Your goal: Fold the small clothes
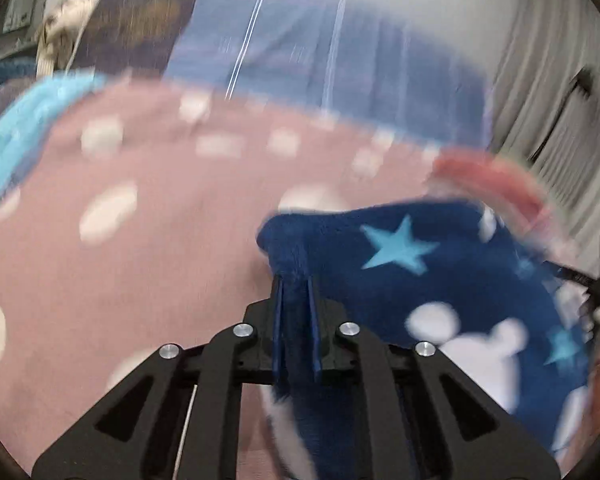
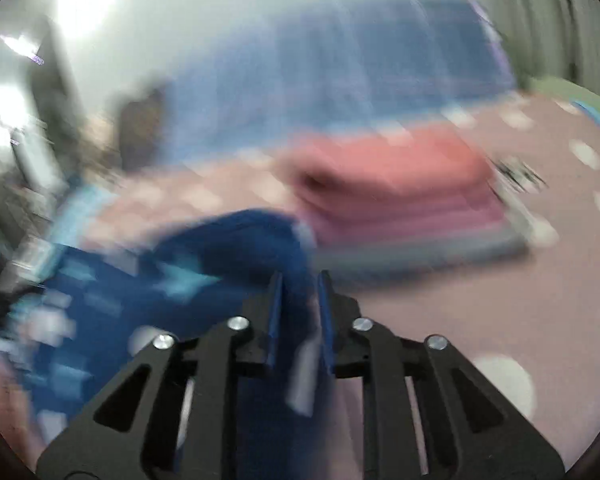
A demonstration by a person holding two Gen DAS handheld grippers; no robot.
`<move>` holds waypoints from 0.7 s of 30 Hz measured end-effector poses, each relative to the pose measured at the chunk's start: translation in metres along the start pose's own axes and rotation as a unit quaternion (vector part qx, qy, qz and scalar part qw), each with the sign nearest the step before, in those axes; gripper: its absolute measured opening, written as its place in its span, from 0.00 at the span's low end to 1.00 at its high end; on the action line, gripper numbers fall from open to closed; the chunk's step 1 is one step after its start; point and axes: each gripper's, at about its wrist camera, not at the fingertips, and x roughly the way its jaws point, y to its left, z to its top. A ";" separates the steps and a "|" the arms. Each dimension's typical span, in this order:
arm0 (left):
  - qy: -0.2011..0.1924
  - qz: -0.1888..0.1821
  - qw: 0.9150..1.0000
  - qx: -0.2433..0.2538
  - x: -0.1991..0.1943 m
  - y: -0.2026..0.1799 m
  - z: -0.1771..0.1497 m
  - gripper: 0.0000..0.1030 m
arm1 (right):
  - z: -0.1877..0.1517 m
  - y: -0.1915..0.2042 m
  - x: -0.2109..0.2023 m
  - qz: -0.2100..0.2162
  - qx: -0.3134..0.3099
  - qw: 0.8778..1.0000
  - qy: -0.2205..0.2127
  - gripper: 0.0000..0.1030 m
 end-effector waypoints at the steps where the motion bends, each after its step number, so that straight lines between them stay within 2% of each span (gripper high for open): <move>1: 0.000 0.001 1.000 0.002 0.000 -0.002 -0.003 0.15 | -0.006 -0.007 0.012 -0.012 0.017 0.999 0.034 0.23; 2: -0.011 0.004 1.000 0.004 -0.006 -0.004 -0.002 0.19 | -0.009 -0.011 0.010 -0.003 0.033 0.999 0.030 0.22; 3: -0.023 0.007 1.000 0.003 -0.015 -0.005 -0.001 0.24 | -0.012 -0.013 0.000 -0.001 0.041 0.999 0.013 0.26; 5: -0.041 0.009 0.999 -0.004 -0.038 -0.007 -0.001 0.37 | -0.016 -0.011 -0.025 -0.017 0.034 0.999 -0.018 0.32; 7: -0.049 0.009 0.999 -0.001 -0.061 -0.014 -0.006 0.43 | -0.026 0.001 -0.064 -0.020 0.009 0.998 -0.052 0.37; 10: -0.056 -0.029 0.998 0.012 -0.099 -0.028 -0.027 0.54 | -0.054 0.033 -0.119 0.015 -0.047 0.996 -0.078 0.45; 12: -0.058 -0.046 0.997 0.025 -0.120 -0.041 -0.050 0.61 | -0.078 0.052 -0.147 0.051 -0.076 0.991 -0.094 0.55; 13: -0.049 -0.049 0.997 0.033 -0.128 -0.048 -0.069 0.64 | -0.090 0.062 -0.154 0.064 -0.086 0.989 -0.098 0.55; 14: -0.037 -0.046 0.998 0.036 -0.129 -0.049 -0.081 0.64 | -0.102 0.070 -0.160 0.073 -0.094 0.988 -0.095 0.56; 15: -0.018 -0.042 0.998 0.042 -0.128 -0.051 -0.096 0.64 | -0.119 0.075 -0.155 0.073 -0.098 0.990 -0.071 0.56; 17: 0.038 -0.031 0.998 0.047 -0.111 -0.051 -0.132 0.66 | -0.143 0.075 -0.126 0.060 -0.084 0.995 0.010 0.54; 18: 0.036 -0.036 0.998 0.040 -0.111 -0.048 -0.139 0.66 | -0.158 0.071 -0.115 0.064 -0.079 0.995 0.019 0.54; 19: 0.025 -0.043 0.998 0.028 -0.118 -0.044 -0.143 0.66 | -0.162 0.074 -0.121 0.055 -0.093 0.994 0.001 0.54; 21: 0.029 -0.048 0.998 0.011 -0.128 -0.040 -0.144 0.65 | -0.158 0.082 -0.131 0.027 -0.100 0.995 0.010 0.54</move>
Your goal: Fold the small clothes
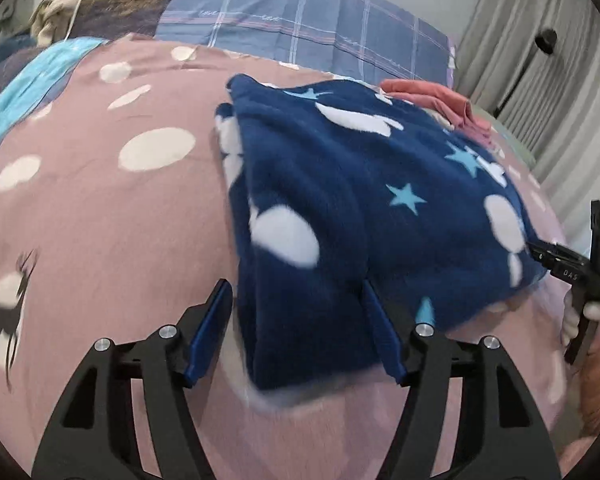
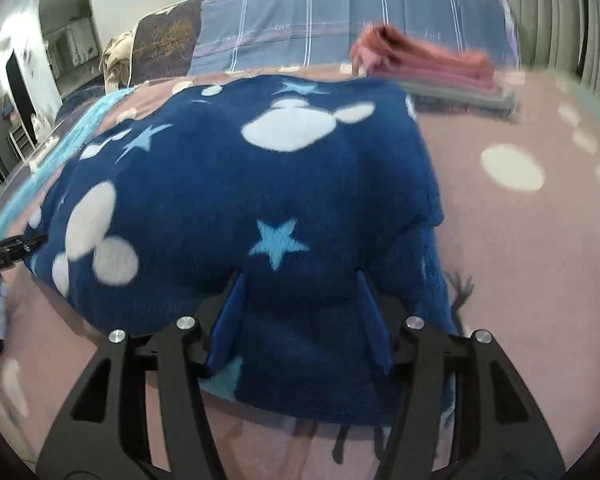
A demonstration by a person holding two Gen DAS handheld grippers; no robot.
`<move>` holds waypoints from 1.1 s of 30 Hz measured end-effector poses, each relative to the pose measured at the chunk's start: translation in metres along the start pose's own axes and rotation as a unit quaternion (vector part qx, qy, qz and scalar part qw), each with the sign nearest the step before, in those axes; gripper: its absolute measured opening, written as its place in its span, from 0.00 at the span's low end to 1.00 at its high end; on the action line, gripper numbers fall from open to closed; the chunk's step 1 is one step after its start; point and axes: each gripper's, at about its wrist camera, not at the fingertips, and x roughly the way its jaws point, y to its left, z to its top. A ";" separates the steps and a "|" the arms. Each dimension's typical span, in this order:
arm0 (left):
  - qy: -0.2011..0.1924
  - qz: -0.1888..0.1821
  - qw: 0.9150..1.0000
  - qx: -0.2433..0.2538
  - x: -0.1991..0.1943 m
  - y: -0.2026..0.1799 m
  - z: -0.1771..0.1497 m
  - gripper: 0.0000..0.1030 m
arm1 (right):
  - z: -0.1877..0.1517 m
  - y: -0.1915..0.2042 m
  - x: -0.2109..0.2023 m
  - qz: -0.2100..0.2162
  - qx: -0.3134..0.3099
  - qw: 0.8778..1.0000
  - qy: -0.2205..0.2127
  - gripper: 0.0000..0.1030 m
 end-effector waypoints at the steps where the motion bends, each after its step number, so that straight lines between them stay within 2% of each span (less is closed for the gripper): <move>1: -0.006 -0.001 1.000 0.003 -0.006 0.000 -0.003 0.65 | 0.003 0.002 -0.009 0.001 0.015 1.000 -0.002 0.54; 4: -0.001 -0.007 1.000 0.004 -0.009 0.000 -0.016 0.65 | 0.008 0.016 -0.030 0.044 0.034 0.998 -0.028 0.54; 7: -0.012 -0.002 1.000 0.007 -0.011 -0.002 -0.025 0.65 | 0.016 0.050 -0.048 0.072 0.030 0.994 -0.071 0.54; 10: -0.016 0.022 0.999 0.024 -0.010 -0.010 -0.027 0.65 | 0.025 0.073 -0.035 0.099 0.044 0.991 -0.076 0.55; 12: -0.018 0.028 0.999 0.029 -0.010 -0.011 -0.027 0.65 | 0.025 0.094 -0.002 0.071 0.030 0.997 -0.019 0.59; 13: -0.017 0.026 0.999 0.027 -0.010 -0.010 -0.028 0.65 | 0.018 0.104 0.023 0.051 0.011 0.998 0.033 0.61; 14: -0.018 0.023 0.999 0.024 -0.010 -0.008 -0.028 0.65 | 0.009 0.108 0.039 0.045 -0.005 0.999 0.029 0.63; 15: -0.018 0.019 0.999 0.022 -0.011 -0.007 -0.028 0.65 | 0.009 0.108 0.035 0.043 -0.007 0.999 0.024 0.63; 18: -0.021 0.013 1.000 0.017 -0.011 -0.004 -0.029 0.66 | 0.018 0.105 0.029 0.061 0.007 0.997 0.054 0.61; 19: -0.021 0.010 1.000 0.015 -0.012 -0.002 -0.029 0.66 | 0.023 0.101 0.027 0.069 0.018 0.996 0.058 0.55; 20: -0.022 0.009 1.000 0.014 -0.012 -0.003 -0.029 0.66 | 0.028 0.097 0.021 0.075 0.027 0.995 0.057 0.41; 21: -0.021 0.009 1.000 0.014 -0.011 -0.003 -0.029 0.66 | 0.038 0.096 0.012 0.082 0.031 0.995 0.042 0.30; 23: -0.020 0.008 1.000 0.014 -0.011 -0.003 -0.029 0.68 | 0.056 0.105 -0.006 0.068 0.009 0.998 -0.009 0.27; 25: -0.018 0.009 1.000 0.017 -0.010 -0.004 -0.029 0.68 | 0.081 0.121 -0.016 0.038 -0.033 0.996 -0.076 0.28; 26: -0.018 0.010 1.000 0.018 -0.010 -0.005 -0.029 0.69 | 0.091 0.125 -0.011 0.035 -0.035 0.995 -0.090 0.38; 27: -0.018 0.010 1.000 0.019 -0.010 -0.005 -0.029 0.69 | 0.096 0.124 -0.003 0.036 -0.030 0.995 -0.089 0.45; 28: -0.018 0.010 1.000 0.018 -0.010 -0.005 -0.028 0.69 | 0.102 0.123 0.014 0.037 -0.021 0.996 -0.072 0.45; 30: -0.018 0.006 1.000 0.017 -0.010 -0.004 -0.029 0.70 | 0.097 0.116 0.076 0.032 0.002 0.999 0.033 0.45; 31: -0.018 0.004 1.000 0.016 -0.009 -0.004 -0.029 0.71 | 0.087 0.109 0.099 0.045 0.021 0.997 0.051 0.46; 32: -0.016 0.003 1.000 0.016 -0.009 -0.004 -0.028 0.71 | 0.084 0.109 0.100 0.047 0.017 0.998 0.025 0.46; 33: -0.016 0.003 1.000 0.016 -0.008 -0.005 -0.029 0.72 | 0.084 0.118 0.095 0.028 -0.021 0.999 0.018 0.45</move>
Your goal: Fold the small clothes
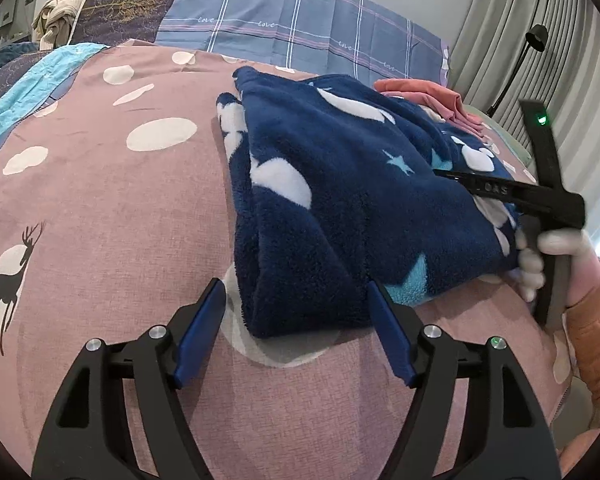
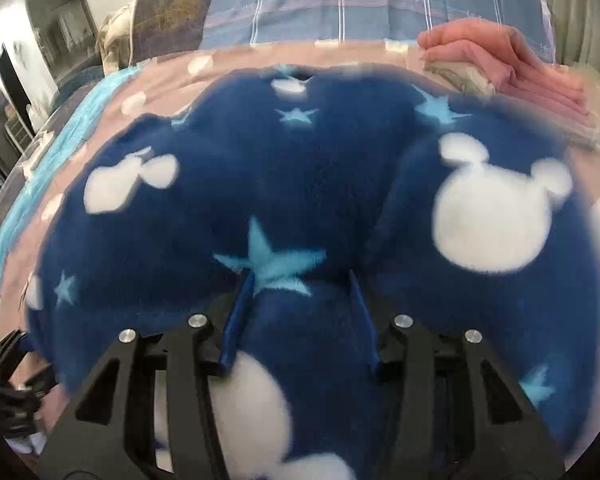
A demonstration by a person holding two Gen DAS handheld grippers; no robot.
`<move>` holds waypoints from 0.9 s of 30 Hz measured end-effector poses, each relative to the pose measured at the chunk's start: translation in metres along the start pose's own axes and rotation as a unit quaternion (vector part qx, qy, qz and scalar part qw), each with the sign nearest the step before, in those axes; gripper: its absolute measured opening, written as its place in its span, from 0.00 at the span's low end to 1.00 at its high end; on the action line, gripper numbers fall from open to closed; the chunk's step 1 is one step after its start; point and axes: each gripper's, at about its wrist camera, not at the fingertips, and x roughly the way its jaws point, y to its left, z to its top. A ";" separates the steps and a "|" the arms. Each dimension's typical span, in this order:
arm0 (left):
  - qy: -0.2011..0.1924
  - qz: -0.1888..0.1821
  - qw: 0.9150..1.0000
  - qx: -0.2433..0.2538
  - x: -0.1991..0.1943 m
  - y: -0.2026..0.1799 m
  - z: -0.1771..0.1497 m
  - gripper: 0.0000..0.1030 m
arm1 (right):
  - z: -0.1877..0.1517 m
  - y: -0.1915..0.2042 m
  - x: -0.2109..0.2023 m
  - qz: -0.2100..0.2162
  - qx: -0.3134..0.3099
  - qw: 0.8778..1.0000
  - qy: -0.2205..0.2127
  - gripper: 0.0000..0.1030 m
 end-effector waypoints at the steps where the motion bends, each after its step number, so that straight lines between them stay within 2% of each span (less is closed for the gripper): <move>1: 0.000 0.000 1.000 0.002 0.000 -0.001 0.000 0.73 | 0.004 0.006 -0.004 -0.010 -0.015 1.000 0.005 0.45; 3: 0.003 0.000 1.000 0.006 0.002 -0.002 0.001 0.76 | 0.022 0.006 -0.011 -0.004 -0.004 1.000 0.025 0.45; 4: 0.006 0.000 1.000 0.011 0.003 -0.003 0.001 0.78 | 0.034 0.005 -0.015 0.005 0.003 1.000 0.017 0.42; 5: 0.008 0.001 1.000 0.016 0.003 -0.005 0.001 0.79 | 0.046 0.004 -0.020 0.005 0.003 1.000 0.001 0.42; 7: 0.010 0.006 1.000 0.022 0.004 -0.008 0.001 0.80 | 0.080 0.007 -0.025 -0.022 -0.017 0.999 -0.043 0.42; 9: 0.009 0.005 1.000 0.021 0.004 -0.008 0.000 0.80 | 0.113 0.003 -0.007 -0.038 -0.018 0.997 -0.063 0.46; 11: 0.006 -0.005 1.000 0.014 0.003 -0.004 0.000 0.80 | 0.125 -0.007 0.027 -0.048 0.007 0.998 -0.026 0.48; 12: 0.005 -0.010 1.000 0.009 0.002 -0.002 0.000 0.80 | 0.127 -0.019 0.075 -0.059 0.025 0.997 0.049 0.50; 13: 0.003 -0.017 1.000 0.004 0.002 0.000 0.001 0.80 | 0.120 -0.026 0.109 -0.053 0.032 0.993 0.102 0.52; 14: 0.003 -0.020 1.000 0.000 0.002 0.002 0.001 0.80 | 0.118 -0.026 0.120 -0.057 0.018 0.995 0.079 0.54; 17: -0.002 -0.031 0.999 -0.006 -0.001 0.004 0.000 0.80 | 0.127 -0.002 0.106 -0.105 -0.029 0.991 0.084 0.52; 18: -0.005 -0.041 0.999 -0.013 -0.002 0.007 0.000 0.80 | 0.125 0.002 0.097 -0.116 -0.039 0.990 0.066 0.49; 20: -0.020 -0.075 0.996 -0.046 -0.011 0.020 -0.001 0.80 | 0.116 0.010 0.056 -0.144 -0.046 0.988 -0.017 0.48; 22: -0.040 -0.096 0.991 -0.087 -0.023 0.036 -0.004 0.80 | 0.100 0.025 0.018 -0.111 -0.066 0.988 -0.079 0.47; 23: -0.054 -0.111 0.986 -0.114 -0.032 0.049 -0.006 0.80 | 0.090 0.037 -0.001 -0.083 -0.088 0.988 -0.100 0.50; 24: -0.062 -0.114 0.984 -0.125 -0.038 0.054 -0.007 0.80 | 0.074 0.055 -0.023 -0.052 -0.121 0.984 -0.119 0.59; 26: -0.086 -0.097 0.980 -0.151 -0.054 0.071 -0.008 0.80 | 0.036 0.090 -0.051 -0.011 -0.184 0.974 -0.131 0.69; 27: -0.091 -0.084 0.980 -0.157 -0.060 0.077 -0.006 0.80 | 0.011 0.114 -0.060 0.018 -0.228 0.966 -0.121 0.69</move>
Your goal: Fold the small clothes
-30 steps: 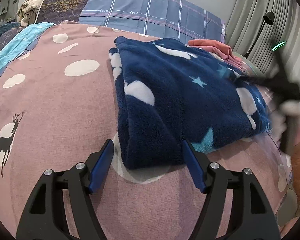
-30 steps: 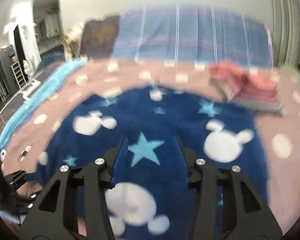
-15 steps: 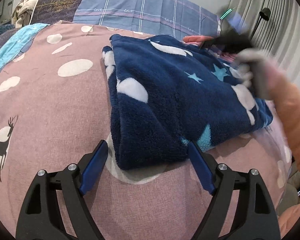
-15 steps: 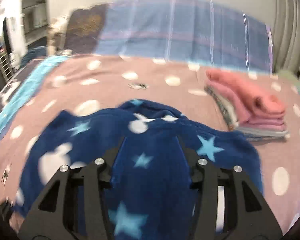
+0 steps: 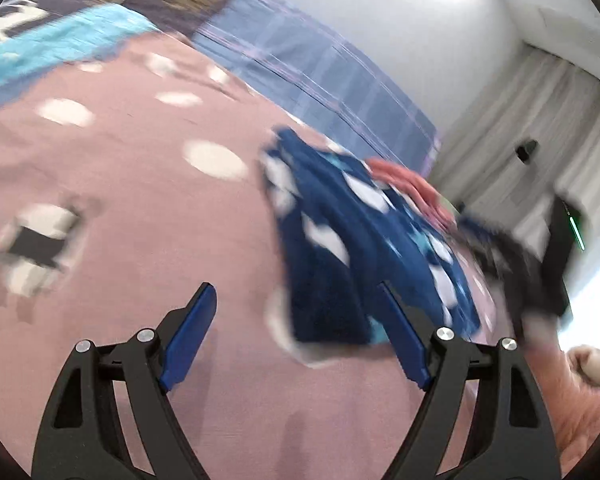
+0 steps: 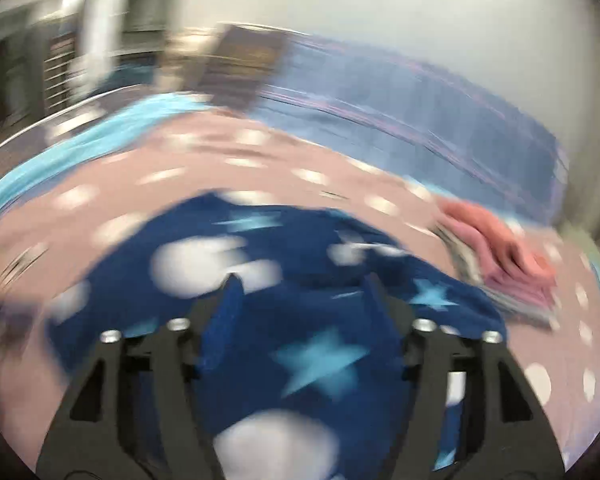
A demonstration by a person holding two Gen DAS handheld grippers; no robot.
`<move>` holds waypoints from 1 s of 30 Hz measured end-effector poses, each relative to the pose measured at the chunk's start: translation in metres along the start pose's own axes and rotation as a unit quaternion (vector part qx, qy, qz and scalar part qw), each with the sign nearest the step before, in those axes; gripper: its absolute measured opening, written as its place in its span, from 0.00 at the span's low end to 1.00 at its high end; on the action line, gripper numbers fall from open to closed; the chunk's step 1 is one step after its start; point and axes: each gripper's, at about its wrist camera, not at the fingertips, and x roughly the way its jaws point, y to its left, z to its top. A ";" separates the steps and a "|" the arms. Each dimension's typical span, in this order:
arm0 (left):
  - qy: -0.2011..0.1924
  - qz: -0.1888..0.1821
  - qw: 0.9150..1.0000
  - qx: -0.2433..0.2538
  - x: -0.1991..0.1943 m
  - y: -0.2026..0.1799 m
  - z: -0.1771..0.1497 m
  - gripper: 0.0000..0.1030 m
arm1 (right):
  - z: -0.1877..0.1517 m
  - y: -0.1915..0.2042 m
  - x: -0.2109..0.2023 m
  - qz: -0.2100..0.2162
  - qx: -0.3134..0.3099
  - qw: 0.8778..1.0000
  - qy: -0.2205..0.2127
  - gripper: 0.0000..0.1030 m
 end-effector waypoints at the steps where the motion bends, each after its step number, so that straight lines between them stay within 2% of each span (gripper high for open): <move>1: -0.008 0.011 1.000 -0.002 -0.007 0.003 0.006 0.80 | -0.009 0.028 -0.006 0.033 -0.031 0.999 0.011 0.69; 3: -0.008 0.009 1.000 0.000 -0.010 0.005 0.013 0.80 | -0.025 0.080 -0.011 0.081 -0.088 0.992 0.035 0.69; 5: 0.002 -0.009 1.000 -0.001 -0.008 0.005 0.021 0.80 | -0.032 0.114 -0.007 0.079 -0.137 0.987 0.032 0.69; 7: 0.028 -0.042 0.999 -0.002 0.006 0.006 0.031 0.80 | -0.034 0.142 0.004 0.054 -0.176 0.983 0.026 0.69; 12: 0.102 -0.101 0.990 -0.013 0.066 0.011 0.062 0.80 | -0.030 0.153 0.033 0.030 -0.188 0.980 0.055 0.69; 15: 0.140 -0.095 0.985 -0.019 0.113 0.010 0.077 0.80 | -0.030 0.149 0.039 0.036 -0.180 0.981 0.059 0.69; 17: 0.153 -0.094 0.984 -0.019 0.143 0.009 0.089 0.80 | -0.029 0.148 0.043 0.034 -0.179 0.982 0.057 0.69; 22: 0.154 -0.108 0.982 -0.030 0.181 0.010 0.110 0.80 | -0.031 0.156 0.046 0.030 -0.179 0.982 0.054 0.69; 23: 0.154 -0.107 0.982 -0.027 0.186 0.008 0.112 0.77 | -0.029 0.156 0.051 0.028 -0.176 0.983 0.051 0.69; 24: 0.155 -0.104 0.982 -0.023 0.190 0.007 0.114 0.70 | -0.027 0.156 0.054 0.025 -0.175 0.983 0.047 0.68; 25: 0.161 -0.097 0.982 -0.013 0.194 0.004 0.115 0.51 | -0.026 0.157 0.058 0.019 -0.179 0.983 0.038 0.66; 26: 0.168 -0.097 0.981 -0.012 0.197 0.004 0.116 0.37 | -0.024 0.156 0.060 0.011 -0.187 0.982 0.030 0.54; 27: 0.166 -0.097 0.981 -0.014 0.196 0.003 0.118 0.32 | -0.025 0.159 0.061 -0.007 -0.201 0.979 0.017 0.38; 28: 0.159 -0.098 0.982 -0.012 0.193 0.000 0.120 0.28 | -0.026 0.160 0.060 -0.016 -0.204 0.979 0.010 0.34; 30: 0.141 -0.104 0.984 -0.003 0.184 -0.011 0.126 0.27 | -0.023 0.148 0.050 -0.003 -0.179 0.984 -0.007 0.26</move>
